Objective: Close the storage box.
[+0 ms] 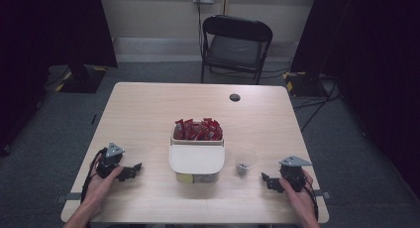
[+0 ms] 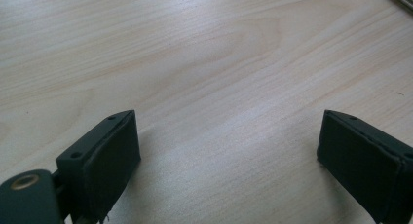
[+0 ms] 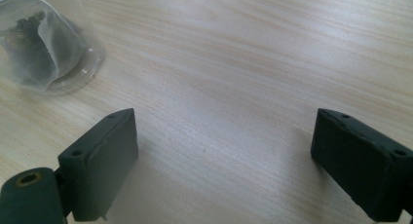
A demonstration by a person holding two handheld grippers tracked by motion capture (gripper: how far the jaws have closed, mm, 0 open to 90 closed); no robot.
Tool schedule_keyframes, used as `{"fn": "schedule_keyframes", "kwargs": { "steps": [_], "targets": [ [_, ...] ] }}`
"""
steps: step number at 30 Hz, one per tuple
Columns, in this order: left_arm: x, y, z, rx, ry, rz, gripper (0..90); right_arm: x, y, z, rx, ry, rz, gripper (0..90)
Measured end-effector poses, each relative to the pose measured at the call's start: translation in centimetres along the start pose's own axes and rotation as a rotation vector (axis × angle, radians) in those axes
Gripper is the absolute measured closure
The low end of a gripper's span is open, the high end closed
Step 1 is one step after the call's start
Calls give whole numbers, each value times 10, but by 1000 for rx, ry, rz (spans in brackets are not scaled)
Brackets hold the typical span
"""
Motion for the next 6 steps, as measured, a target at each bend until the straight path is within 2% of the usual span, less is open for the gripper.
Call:
{"fn": "schedule_keyframes", "kwargs": {
  "steps": [6],
  "targets": [
    [0,0,0,2,-2,-2,76,0,0,0,0,1,-1,89]
  ]
}}
Point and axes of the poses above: each handheld gripper's, and its own axes: z roughly backward along the jaws, y roughly out of its underside, x roughly to its left, the point moved 1 cm from there along -z, roughly forward along the jaws, and after that the axes turned 5 degrees about -z, right-handed, at the moved point
